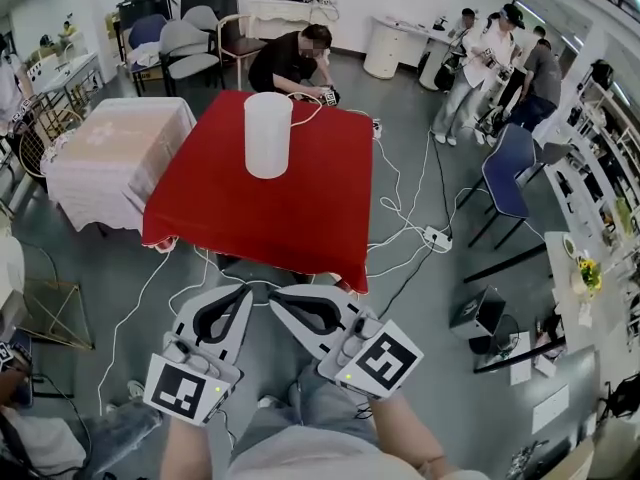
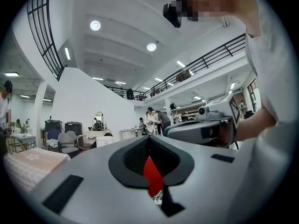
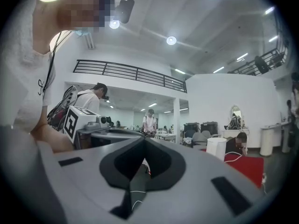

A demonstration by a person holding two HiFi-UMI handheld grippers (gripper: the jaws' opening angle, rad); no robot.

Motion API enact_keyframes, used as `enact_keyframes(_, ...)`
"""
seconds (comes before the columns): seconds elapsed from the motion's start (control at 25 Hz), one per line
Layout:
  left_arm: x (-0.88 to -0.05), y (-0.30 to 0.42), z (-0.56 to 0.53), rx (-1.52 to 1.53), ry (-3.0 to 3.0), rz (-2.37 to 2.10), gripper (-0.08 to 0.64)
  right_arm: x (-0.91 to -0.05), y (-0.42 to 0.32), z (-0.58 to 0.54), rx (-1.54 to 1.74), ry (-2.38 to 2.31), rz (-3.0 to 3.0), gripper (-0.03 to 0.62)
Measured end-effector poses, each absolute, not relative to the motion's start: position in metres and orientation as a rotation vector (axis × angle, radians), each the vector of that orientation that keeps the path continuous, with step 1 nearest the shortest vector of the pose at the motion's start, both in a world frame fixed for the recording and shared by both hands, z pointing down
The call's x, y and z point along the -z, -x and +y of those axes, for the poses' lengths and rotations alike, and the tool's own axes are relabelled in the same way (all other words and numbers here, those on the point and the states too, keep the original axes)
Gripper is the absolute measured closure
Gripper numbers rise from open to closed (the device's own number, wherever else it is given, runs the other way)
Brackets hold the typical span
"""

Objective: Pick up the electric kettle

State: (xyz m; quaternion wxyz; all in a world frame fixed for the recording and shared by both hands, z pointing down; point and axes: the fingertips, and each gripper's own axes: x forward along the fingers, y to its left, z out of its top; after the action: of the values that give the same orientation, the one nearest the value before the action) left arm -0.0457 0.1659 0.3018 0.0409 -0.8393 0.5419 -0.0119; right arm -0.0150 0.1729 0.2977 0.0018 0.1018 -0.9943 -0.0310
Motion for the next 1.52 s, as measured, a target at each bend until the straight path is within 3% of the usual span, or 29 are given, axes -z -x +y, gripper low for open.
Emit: enact_keyframes(1.52, -0.296, 0.0, -0.003, 0.08, 2.481, 1.776, 0.549, -0.288, -0.019, -0.004, 0.074, -0.051, -3.208, 0.589)
